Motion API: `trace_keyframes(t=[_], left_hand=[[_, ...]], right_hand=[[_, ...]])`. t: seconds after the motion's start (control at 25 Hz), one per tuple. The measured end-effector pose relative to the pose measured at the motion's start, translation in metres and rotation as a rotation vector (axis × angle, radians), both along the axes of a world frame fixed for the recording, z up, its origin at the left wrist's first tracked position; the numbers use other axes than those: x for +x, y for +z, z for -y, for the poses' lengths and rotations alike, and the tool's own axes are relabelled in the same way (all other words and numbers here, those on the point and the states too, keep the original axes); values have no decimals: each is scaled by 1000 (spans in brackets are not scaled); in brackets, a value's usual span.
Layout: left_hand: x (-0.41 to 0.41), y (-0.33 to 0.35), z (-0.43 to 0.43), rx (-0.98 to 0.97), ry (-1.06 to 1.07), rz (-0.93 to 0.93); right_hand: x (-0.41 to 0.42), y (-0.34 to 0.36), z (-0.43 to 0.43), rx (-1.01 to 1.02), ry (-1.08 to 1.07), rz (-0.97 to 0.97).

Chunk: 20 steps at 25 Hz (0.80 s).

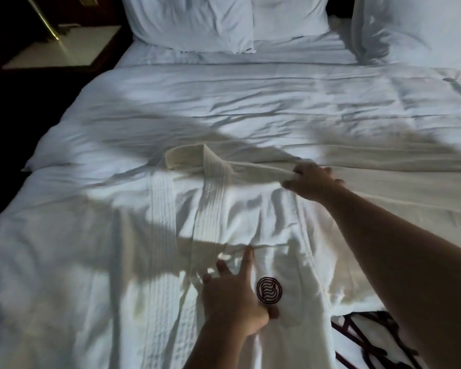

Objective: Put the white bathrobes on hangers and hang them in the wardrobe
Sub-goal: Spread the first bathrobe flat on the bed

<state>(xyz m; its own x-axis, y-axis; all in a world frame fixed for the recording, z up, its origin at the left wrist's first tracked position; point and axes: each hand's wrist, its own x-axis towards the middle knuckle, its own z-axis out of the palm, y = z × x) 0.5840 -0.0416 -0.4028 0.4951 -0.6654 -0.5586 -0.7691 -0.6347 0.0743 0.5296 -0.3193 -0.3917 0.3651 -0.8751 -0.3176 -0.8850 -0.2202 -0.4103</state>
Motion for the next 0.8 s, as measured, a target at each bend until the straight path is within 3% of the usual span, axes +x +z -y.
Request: trace_keyframes(t=[0.2, 0.44, 0.56, 0.64, 0.8], left_hand=[[-3, 3, 2, 12, 3, -30], [3, 7, 2, -19, -25, -41], [31, 33, 1, -90, -38, -199], [74, 43, 17, -202, 108, -292], [155, 26, 94, -613, 440, -121]], right_hand=[[5, -35, -17, -228, -64, -72], [0, -69, -6, -418, 86, -155], [-4, -83, -10, -531, 55, -96], [-5, -92, -10, -581, 41, -75], [-4, -100, -4, -615, 31, -55]])
